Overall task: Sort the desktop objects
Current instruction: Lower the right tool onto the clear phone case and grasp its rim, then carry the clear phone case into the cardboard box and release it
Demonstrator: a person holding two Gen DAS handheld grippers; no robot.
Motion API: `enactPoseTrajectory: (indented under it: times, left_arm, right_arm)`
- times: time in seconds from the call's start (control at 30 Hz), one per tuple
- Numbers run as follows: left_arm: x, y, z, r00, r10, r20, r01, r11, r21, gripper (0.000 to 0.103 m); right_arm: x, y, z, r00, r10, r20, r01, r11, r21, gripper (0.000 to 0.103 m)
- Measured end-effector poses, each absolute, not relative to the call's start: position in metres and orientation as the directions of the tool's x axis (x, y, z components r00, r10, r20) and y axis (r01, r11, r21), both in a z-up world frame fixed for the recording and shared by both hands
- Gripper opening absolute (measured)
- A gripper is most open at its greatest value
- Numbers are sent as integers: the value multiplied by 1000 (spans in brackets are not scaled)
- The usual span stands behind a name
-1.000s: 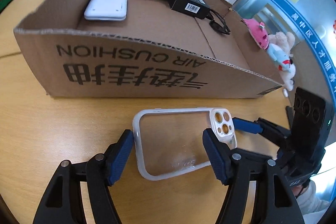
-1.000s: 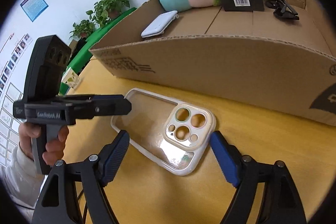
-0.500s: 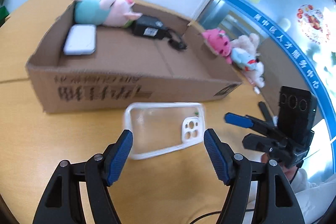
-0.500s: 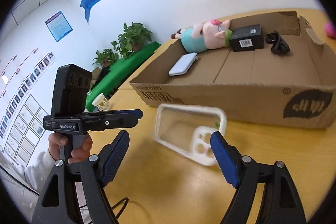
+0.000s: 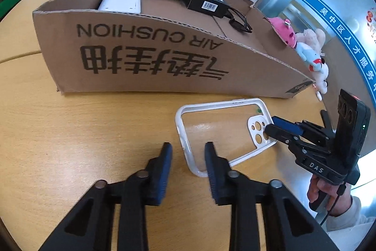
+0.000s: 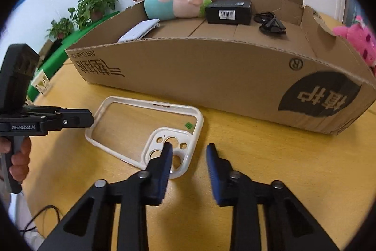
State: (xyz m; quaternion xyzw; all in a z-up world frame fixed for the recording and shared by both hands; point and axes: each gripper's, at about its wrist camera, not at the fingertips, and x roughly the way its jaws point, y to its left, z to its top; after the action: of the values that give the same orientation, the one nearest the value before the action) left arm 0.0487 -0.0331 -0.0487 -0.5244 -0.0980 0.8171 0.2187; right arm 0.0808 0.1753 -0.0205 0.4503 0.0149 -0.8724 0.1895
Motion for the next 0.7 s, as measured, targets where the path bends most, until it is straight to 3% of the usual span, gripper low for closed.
enactPoseTrajectory:
  times: [0.03, 0.07, 0.23, 0.37, 0.7]
  left_arm:
    - [49, -32, -50, -351, 458, -817, -254, -886, -387, 11]
    - [49, -31, -51, -343, 467, -815, -256, -881, -397, 7]
    - [54, -27, -44, -372, 452, -810, -271, -888, -371, 6]
    - [57, -25, -8, -419, 497, -760, -291, -866, -406, 5]
    - [22, -15, 136, -667, 484, -566, -413, -873, -260, 5]
  right_arm:
    - [81, 174, -20, -526, -309, -792, 348, -928, 130, 15]
    - [81, 173, -20, -528, -304, -793, 348, -929, 125, 12]
    - [87, 175, -18, -542, -302, -784, 324, -936, 137, 11]
    - [99, 184, 4, -600, -304, -740, 301, -943, 143, 11]
    - [87, 195, 137, -823, -291, -488, 311, -950, 42, 12]
